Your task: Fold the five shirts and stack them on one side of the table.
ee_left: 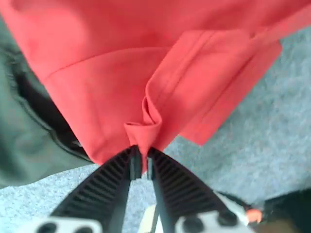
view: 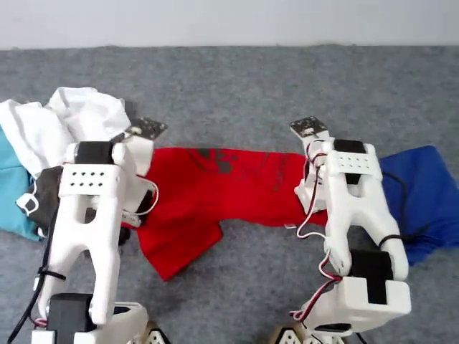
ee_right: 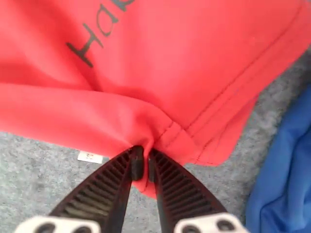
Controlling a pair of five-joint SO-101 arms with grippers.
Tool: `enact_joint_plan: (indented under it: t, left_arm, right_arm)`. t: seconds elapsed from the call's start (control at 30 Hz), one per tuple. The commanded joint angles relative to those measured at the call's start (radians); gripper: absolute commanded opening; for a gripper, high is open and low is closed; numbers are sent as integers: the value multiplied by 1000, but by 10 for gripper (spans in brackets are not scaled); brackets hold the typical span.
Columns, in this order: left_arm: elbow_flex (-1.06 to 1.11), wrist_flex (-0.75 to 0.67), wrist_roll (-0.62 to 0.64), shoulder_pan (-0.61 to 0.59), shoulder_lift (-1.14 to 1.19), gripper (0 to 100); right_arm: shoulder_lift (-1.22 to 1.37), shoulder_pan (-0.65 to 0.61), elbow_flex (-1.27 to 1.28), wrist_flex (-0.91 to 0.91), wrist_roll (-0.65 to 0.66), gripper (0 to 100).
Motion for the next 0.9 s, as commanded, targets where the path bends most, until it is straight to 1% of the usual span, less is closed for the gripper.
enact_joint_plan:
  t: [0.0,0.07,0.13,0.2,0.37,0.43,0.53,0.6,0.67,0.8,0.87]
  left_arm:
    - [25,26,-106,6,-32,14]
    - [41,26,-147,2,-32,39]
    - [54,26,-149,0,-32,81]
    - [61,26,-150,0,-32,112]
    - [53,28,-153,-2,-40,117]
    - [47,28,-152,-2,-40,115]
    - [-19,28,-147,-14,-40,115]
    - [-81,26,-147,-28,-40,115]
    - [-140,26,-147,-34,-38,115]
    - [-166,26,-147,-20,-34,115]
    - [-157,26,-147,-17,-35,115]
  right_arm:
    - [-44,39,-6,33,12,27]
    - [-50,41,-8,71,12,77]
    - [-50,36,-9,127,12,140]
    - [-51,36,-20,182,12,180]
    - [-51,42,-124,334,18,184]
    - [-51,47,-199,387,12,184]
    - [-51,71,-351,420,3,184]
    - [-42,79,-456,412,-52,184]
    - [-28,76,-516,364,-109,185]
    - [62,73,-516,148,-196,184]
    - [134,68,-512,71,-224,184]
